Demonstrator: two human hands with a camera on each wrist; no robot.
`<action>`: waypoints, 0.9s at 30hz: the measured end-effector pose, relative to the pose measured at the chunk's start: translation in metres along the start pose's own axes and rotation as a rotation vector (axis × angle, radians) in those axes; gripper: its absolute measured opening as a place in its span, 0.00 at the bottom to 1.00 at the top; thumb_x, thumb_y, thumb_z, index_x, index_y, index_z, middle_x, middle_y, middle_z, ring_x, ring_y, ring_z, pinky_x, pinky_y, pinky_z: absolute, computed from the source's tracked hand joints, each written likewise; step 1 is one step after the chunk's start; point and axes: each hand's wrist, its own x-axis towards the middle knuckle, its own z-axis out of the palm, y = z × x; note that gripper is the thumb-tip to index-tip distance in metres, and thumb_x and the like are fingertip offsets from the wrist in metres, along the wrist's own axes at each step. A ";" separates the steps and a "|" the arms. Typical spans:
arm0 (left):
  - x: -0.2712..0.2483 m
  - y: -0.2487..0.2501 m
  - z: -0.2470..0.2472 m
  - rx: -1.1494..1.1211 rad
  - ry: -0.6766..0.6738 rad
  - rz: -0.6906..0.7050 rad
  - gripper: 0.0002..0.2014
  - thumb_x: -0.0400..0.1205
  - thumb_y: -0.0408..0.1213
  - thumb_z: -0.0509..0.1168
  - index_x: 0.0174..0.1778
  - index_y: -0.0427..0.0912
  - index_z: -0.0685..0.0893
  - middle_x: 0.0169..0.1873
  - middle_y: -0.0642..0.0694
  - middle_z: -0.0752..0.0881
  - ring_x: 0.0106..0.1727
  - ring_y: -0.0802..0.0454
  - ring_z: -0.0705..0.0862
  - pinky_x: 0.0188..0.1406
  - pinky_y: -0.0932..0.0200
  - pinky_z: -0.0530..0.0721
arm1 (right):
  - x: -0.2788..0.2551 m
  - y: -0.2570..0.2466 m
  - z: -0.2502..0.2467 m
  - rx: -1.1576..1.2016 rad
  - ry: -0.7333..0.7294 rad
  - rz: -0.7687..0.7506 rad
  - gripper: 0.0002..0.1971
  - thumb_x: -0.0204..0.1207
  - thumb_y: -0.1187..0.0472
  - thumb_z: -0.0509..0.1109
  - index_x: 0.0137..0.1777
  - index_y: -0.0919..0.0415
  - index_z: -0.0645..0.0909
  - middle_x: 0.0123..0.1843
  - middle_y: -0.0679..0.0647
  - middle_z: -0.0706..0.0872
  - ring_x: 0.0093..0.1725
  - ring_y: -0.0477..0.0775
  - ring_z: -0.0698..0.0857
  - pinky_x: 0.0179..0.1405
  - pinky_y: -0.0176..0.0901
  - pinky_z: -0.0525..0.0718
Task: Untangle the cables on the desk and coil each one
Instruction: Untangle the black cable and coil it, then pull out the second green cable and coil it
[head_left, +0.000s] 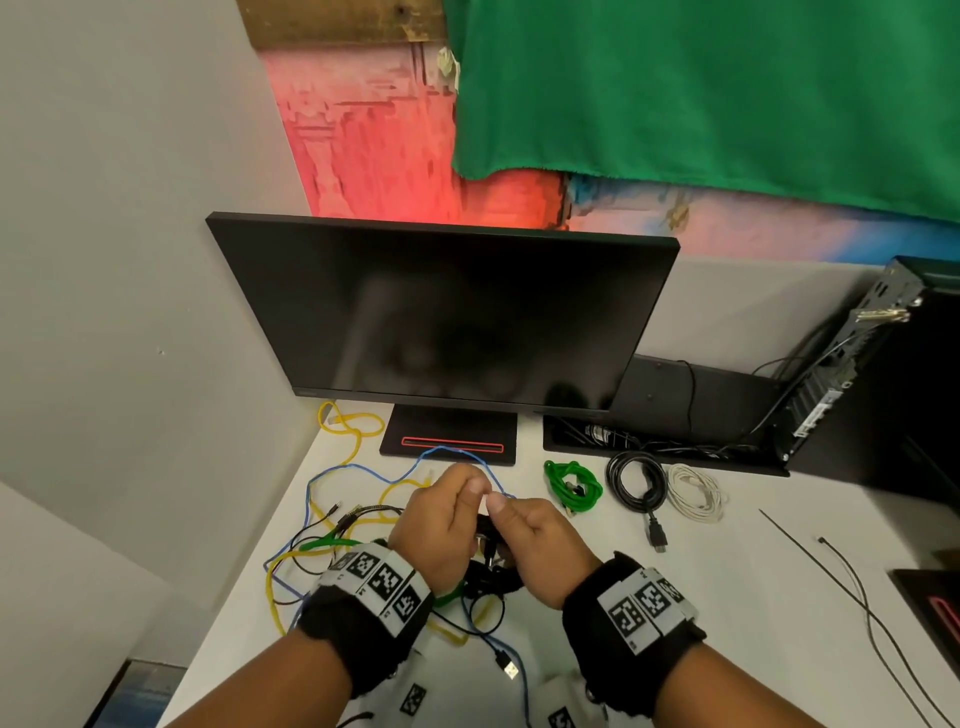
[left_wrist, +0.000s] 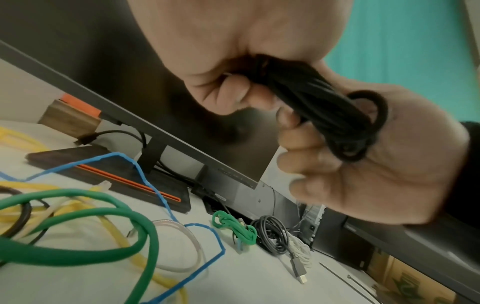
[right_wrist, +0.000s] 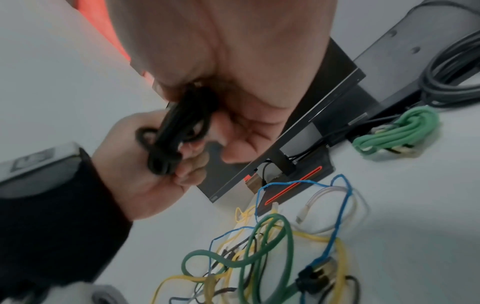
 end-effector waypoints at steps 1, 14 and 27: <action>0.005 -0.003 -0.001 0.008 -0.058 -0.042 0.13 0.89 0.46 0.52 0.43 0.52 0.79 0.19 0.51 0.78 0.20 0.56 0.79 0.26 0.55 0.80 | -0.003 0.003 -0.003 0.001 -0.035 0.024 0.23 0.89 0.48 0.55 0.35 0.55 0.81 0.26 0.40 0.77 0.27 0.39 0.73 0.34 0.35 0.72; -0.027 -0.065 0.041 0.474 -0.478 -0.315 0.23 0.82 0.55 0.63 0.71 0.50 0.78 0.68 0.50 0.78 0.68 0.51 0.78 0.66 0.61 0.74 | -0.043 0.124 -0.074 0.150 0.303 0.568 0.07 0.81 0.63 0.72 0.52 0.66 0.79 0.30 0.55 0.86 0.21 0.50 0.82 0.22 0.42 0.81; -0.046 -0.076 0.038 0.531 -0.556 -0.273 0.31 0.81 0.36 0.68 0.80 0.52 0.69 0.84 0.51 0.59 0.82 0.56 0.62 0.75 0.72 0.57 | -0.037 0.139 -0.104 -0.592 0.300 0.690 0.19 0.77 0.44 0.73 0.53 0.57 0.73 0.49 0.54 0.77 0.47 0.58 0.82 0.44 0.44 0.75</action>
